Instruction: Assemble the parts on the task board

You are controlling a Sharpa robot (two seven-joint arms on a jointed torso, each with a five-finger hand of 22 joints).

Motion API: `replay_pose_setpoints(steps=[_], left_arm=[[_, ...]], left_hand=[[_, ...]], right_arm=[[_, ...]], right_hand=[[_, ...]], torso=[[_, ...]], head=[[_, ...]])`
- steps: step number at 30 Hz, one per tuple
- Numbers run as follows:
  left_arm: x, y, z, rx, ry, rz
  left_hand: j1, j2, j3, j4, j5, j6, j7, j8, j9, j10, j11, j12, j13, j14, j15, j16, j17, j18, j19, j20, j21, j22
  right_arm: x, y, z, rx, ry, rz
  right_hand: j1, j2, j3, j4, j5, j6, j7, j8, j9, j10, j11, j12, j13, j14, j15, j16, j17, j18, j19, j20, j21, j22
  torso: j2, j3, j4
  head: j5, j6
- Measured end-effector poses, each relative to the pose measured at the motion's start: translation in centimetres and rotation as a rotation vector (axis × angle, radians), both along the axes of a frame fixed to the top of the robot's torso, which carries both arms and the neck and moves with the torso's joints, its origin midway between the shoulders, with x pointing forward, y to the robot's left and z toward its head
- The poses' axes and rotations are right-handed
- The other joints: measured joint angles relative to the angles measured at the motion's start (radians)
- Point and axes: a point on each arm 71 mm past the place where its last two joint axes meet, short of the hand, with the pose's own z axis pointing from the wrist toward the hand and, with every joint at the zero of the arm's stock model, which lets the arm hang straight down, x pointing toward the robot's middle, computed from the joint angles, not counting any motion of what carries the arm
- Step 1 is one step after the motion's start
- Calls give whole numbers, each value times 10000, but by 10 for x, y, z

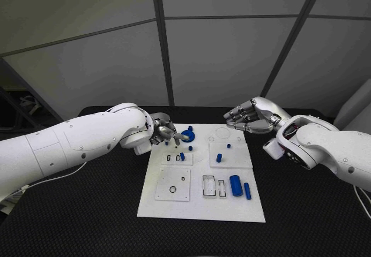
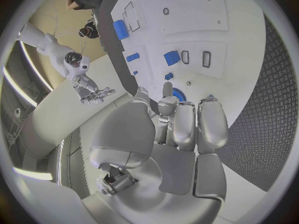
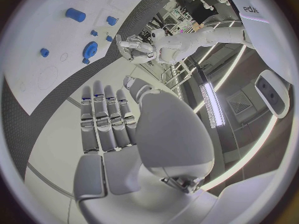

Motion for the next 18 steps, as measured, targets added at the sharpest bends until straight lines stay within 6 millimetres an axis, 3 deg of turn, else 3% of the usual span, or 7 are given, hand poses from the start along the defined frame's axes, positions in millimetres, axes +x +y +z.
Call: replay_pose_setpoints(steps=[5, 8, 18], left_arm=[[1, -6, -2, 706, 116, -426], [1, -9, -4, 1077, 220, -667], [1, -17, -7, 1774, 379, -1177]], left_hand=[[-243, -52, -364, 205, 1, -54, -54, 324, 364, 35, -35, 181, 227, 35, -35, 0, 8, -5, 40, -40, 157, 206], [-332, 38, -541, 270, 1, -90, -90, 435, 524, 35, -35, 181, 256, 2, -72, 0, 16, -2, 72, -72, 159, 289], [-328, 35, -683, 220, 2, -164, -122, 596, 801, 71, -72, 356, 467, 2, -72, 0, 25, -4, 108, -108, 310, 502]], right_arm=[[0, 0, 1, -61, -203, -68], [1, 1, 1, -80, -294, -110], [2, 1, 2, -103, -472, -238]], right_hand=[[0, -1, -43, -39, 0, -35, 35, -36, 0, -36, 36, -51, 0, -22, 22, -94, -52, -1, -1, 71, -84, -69], [-40, -40, -97, -39, 54, -88, 88, -36, 0, -90, 90, -65, 1, -57, 56, -152, -92, 0, -1, 70, -172, -110], [-70, -10, -164, -54, 183, -124, 124, -36, 1, -125, 124, -115, 1, -92, 92, -200, -165, 1, -1, 70, -303, -194]], torso=[[15, -3, 2], [21, -5, 3], [25, -14, 2]], head=[[8, -37], [29, -62], [43, -119]])
